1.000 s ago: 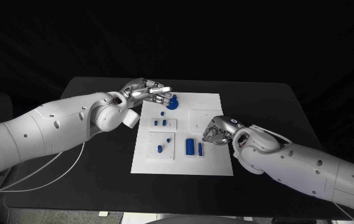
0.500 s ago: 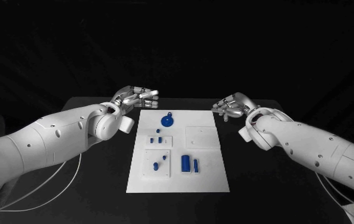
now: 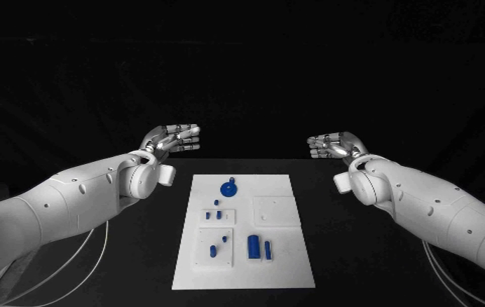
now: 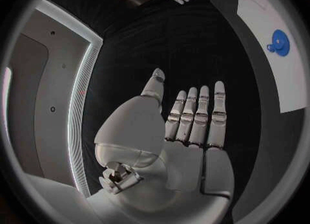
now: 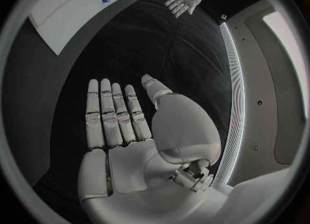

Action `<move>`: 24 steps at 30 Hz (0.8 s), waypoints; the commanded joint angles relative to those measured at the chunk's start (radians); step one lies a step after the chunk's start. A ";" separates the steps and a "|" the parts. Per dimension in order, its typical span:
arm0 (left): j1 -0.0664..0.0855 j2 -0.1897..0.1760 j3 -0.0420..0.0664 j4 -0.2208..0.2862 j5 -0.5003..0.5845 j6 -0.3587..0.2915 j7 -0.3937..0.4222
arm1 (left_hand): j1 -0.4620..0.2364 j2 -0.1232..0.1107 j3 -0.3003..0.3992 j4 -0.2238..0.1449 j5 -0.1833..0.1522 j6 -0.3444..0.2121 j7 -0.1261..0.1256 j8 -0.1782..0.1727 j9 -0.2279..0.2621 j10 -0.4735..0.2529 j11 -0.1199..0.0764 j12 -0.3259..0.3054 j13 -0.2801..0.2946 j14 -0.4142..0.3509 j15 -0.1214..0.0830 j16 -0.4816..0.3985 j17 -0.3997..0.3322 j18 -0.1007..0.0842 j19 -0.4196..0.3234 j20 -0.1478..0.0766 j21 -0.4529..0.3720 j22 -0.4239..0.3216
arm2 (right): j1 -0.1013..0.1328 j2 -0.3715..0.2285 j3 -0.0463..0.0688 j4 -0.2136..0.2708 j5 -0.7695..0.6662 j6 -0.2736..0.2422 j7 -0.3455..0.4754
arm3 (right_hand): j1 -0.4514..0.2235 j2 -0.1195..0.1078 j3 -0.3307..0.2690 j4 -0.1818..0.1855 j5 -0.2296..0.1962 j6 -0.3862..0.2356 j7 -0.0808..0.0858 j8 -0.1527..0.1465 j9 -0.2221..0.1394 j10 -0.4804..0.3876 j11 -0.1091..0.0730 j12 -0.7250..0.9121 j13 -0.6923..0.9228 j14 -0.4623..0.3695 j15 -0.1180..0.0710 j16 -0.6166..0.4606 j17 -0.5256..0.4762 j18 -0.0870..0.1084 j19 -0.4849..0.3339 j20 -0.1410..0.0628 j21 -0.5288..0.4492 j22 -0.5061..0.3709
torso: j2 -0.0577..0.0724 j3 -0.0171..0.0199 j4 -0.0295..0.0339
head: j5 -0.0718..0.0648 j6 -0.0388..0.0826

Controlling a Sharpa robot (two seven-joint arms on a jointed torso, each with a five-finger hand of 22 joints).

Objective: Assemble the parts on the task board

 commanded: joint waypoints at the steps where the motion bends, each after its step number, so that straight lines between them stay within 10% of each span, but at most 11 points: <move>1: 0.000 0.014 0.001 -0.018 0.061 -0.035 0.039 | -0.004 -0.008 0.007 -0.001 0.003 -0.012 -0.004 -0.003 -0.001 -0.028 -0.003 -0.005 -0.003 -0.022 -0.001 -0.005 -0.002 0.046 -0.015 0.038 -0.003 0.000 | 0.000 0.008 0.003 -0.014 0.083 0.073 0.077 | 0.000 0.013 -0.011 0.001 0.004 -0.012 0.002 -0.002 -0.002 -0.008 0.002 -0.004 -0.001 -0.008 0.003 -0.003 -0.002 0.019 -0.002 0.011 0.004 -0.029 | -0.009 0.0061 0.0007 | 0.004 0.017; 2: 0.000 0.005 0.000 -0.007 0.007 -0.005 0.003 | -0.388 -0.064 0.113 0.065 -0.119 -0.825 -0.108 -0.057 -0.055 -0.871 -0.117 -0.058 -0.055 -0.847 -0.127 -0.058 -0.055 -0.138 -0.878 -0.230 -0.072 -0.070 | 0.000 0.003 0.001 -0.006 0.013 0.008 0.009 | -0.366 0.003 -0.200 0.063 -0.225 -1.004 -0.122 -0.062 -0.062 -0.309 -0.138 -0.062 -0.058 -0.325 -0.125 -0.063 -0.061 -0.134 -0.941 -0.190 -0.064 -0.094 | -0.002 0.0010 -0.0002 | 0.001 0.004; 3: -0.001 0.005 0.000 -0.005 0.008 -0.007 0.003 | -0.401 -0.064 0.113 0.065 -0.119 -0.825 -0.108 -0.057 -0.055 -0.871 -0.117 -0.058 -0.055 -0.847 -0.127 -0.058 -0.055 -0.138 -0.878 -0.230 -0.072 -0.070 | 0.000 0.002 0.000 -0.004 0.015 0.006 0.010 | -0.379 0.003 -0.200 0.063 -0.225 -1.004 -0.122 -0.062 -0.062 -0.325 -0.138 -0.062 -0.058 -0.340 -0.125 -0.063 -0.061 -0.134 -0.941 -0.190 -0.064 -0.094 | -0.003 0.0013 0.0003 | 0.001 0.004; 4: -0.002 0.004 0.001 -0.001 0.008 -0.010 0.004 | -0.429 -0.064 0.113 0.065 -0.119 -0.825 -0.108 -0.057 -0.055 -0.871 -0.117 -0.058 -0.055 -0.847 -0.127 -0.058 -0.055 -0.138 -0.878 -0.230 -0.072 -0.070 | 0.000 0.001 -0.001 0.000 0.018 0.004 0.012 | -0.405 0.003 -0.200 0.063 -0.225 -1.004 -0.122 -0.062 -0.062 -1.031 -0.138 -0.062 -0.058 -0.363 -0.125 -0.063 -0.061 -0.134 -0.941 -0.190 -0.064 -0.094 | -0.005 0.0019 0.0012 | 0.000 0.004; 5: -0.005 0.002 0.002 0.008 0.008 -0.020 0.006 | -0.481 -0.064 0.113 0.065 -0.119 -0.825 -0.108 -0.057 -0.055 -0.871 -0.117 -0.058 -0.055 -0.847 -0.127 -0.058 -0.055 -0.138 -0.878 -0.230 -0.072 -0.070 | 0.000 -0.002 -0.004 0.010 0.025 -0.003 0.017 | -0.454 0.003 -0.200 0.063 -0.225 -1.004 -0.122 -0.062 -0.062 -1.031 -0.138 -0.062 -0.058 -1.080 -0.125 -0.063 -0.061 -0.134 -0.941 -0.190 -0.064 -0.094 | -0.010 0.0034 0.0036 | -0.002 0.004; 7: -0.010 -0.002 0.005 0.028 0.008 -0.039 0.009 | -0.540 -0.064 0.113 0.065 -0.119 -0.825 -0.108 -0.057 -0.055 -0.871 -0.117 -0.058 -0.055 -0.847 -0.127 -0.058 -0.055 -0.138 -0.878 -0.230 -0.072 -0.070 | -0.001 -0.008 -0.010 0.030 0.040 -0.017 0.026 | -0.511 0.003 -0.200 0.063 -0.225 -1.004 -0.122 -0.062 -0.062 -1.031 -0.138 -0.062 -0.058 -1.080 -0.125 -0.063 -0.061 -0.134 -0.941 -0.190 -0.064 -0.094 | -0.020 0.0065 0.0084 | -0.007 0.004; 8: -0.014 -0.004 0.007 0.041 0.008 -0.052 0.011 | -0.568 -0.064 0.113 0.065 -0.119 -0.825 -0.108 -0.057 -0.055 -0.871 -0.117 -0.058 -0.055 -0.847 -0.127 -0.058 -0.055 -0.138 -0.878 -0.230 -0.072 -0.070 | -0.001 -0.012 -0.014 0.043 0.050 -0.027 0.032 | -1.229 0.003 -0.200 0.063 -0.225 -1.004 -0.122 -0.062 -0.062 -1.031 -0.138 -0.062 -0.058 -1.080 -0.125 -0.063 -0.061 -0.134 -0.941 -0.190 -0.064 -0.094 | -0.026 0.0085 0.0116 | -0.010 0.004; 9: -0.018 -0.007 0.009 0.057 0.009 -0.067 0.014 | -1.289 -0.064 0.113 0.065 -0.119 -0.825 -0.108 -0.057 -0.055 -0.871 -0.117 -0.058 -0.055 -0.847 -0.127 -0.058 -0.055 -0.138 -0.878 -0.230 -0.072 -0.070 | -0.001 -0.016 -0.019 0.058 0.062 -0.038 0.039 | -1.229 0.003 -0.200 0.063 -0.225 -1.004 -0.122 -0.062 -0.062 -1.031 -0.138 -0.062 -0.058 -1.080 -0.125 -0.063 -0.061 -0.134 -0.941 -0.190 -0.064 -0.094 | -0.034 0.0109 0.0153 | -0.013 0.004; 16: -0.065 -0.038 0.032 0.220 0.011 -0.226 0.042 | -1.289 -0.064 0.113 0.065 -0.119 -0.825 -0.108 -0.057 -0.055 -0.871 -0.117 -0.058 -0.055 -0.847 -0.127 -0.058 -0.055 -0.138 -0.878 -0.230 -0.072 -0.070 | -0.005 -0.065 -0.069 0.221 0.186 -0.154 0.115 | -1.229 0.003 -0.200 0.063 -0.225 -1.004 -0.122 -0.062 -0.062 -1.031 -0.138 -0.062 -0.058 -1.080 -0.125 -0.063 -0.061 -0.134 -0.941 -0.190 -0.064 -0.094 | -0.079 0.0249 0.0372 | -0.034 0.003; 24: -0.136 -0.086 0.068 0.470 0.015 -0.470 0.085 | -1.289 -0.064 0.113 0.065 -0.119 -0.825 -0.108 -0.057 -0.055 -0.871 -0.117 -0.058 -0.055 -0.847 -0.127 -0.058 -0.055 -0.138 -0.878 -0.230 -0.072 -0.070 | -0.011 -0.144 -0.151 0.484 0.387 -0.342 0.238 | -1.229 0.003 -0.200 0.063 -0.225 -1.004 -0.122 -0.062 -0.062 -1.031 -0.138 -0.062 -0.058 -1.080 -0.125 -0.063 -0.061 -0.134 -0.941 -0.190 -0.064 -0.094 | -0.084 0.0263 0.0394 | -0.036 0.003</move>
